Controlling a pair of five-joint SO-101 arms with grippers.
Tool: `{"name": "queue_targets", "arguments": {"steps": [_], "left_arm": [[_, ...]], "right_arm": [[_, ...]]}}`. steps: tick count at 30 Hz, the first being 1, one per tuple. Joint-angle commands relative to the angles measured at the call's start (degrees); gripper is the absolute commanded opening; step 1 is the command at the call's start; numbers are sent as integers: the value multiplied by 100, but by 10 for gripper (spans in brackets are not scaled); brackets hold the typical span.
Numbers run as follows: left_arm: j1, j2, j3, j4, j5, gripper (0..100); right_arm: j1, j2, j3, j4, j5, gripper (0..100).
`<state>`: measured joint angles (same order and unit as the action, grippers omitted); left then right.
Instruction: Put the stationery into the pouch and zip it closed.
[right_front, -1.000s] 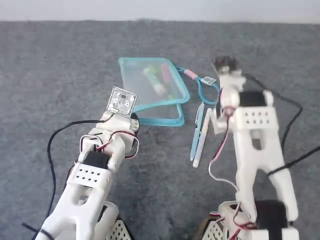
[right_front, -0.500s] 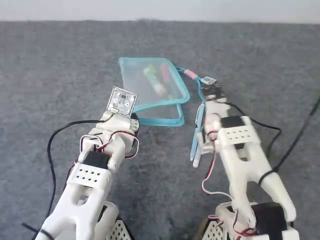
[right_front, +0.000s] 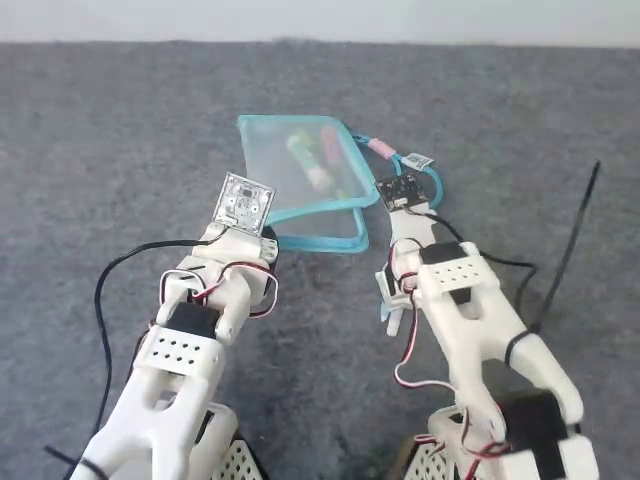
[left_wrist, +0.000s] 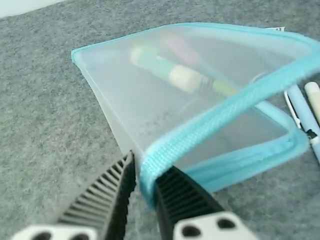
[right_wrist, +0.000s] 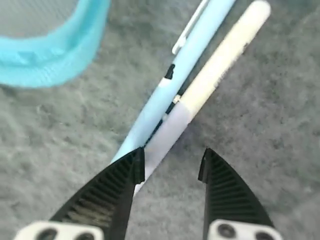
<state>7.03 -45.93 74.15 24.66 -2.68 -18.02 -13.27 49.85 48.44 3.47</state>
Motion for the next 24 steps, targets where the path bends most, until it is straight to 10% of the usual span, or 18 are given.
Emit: {"name": "queue_targets", "arguments": {"steps": [1, 24], "left_arm": [[44, 9, -84, -149, -53, 12], [62, -35, -13, -149, -62, 12]], "right_arm": [[4, 119, -35, -207, -53, 180], [2079, 259, -1626, 1086, 642, 18]]}}
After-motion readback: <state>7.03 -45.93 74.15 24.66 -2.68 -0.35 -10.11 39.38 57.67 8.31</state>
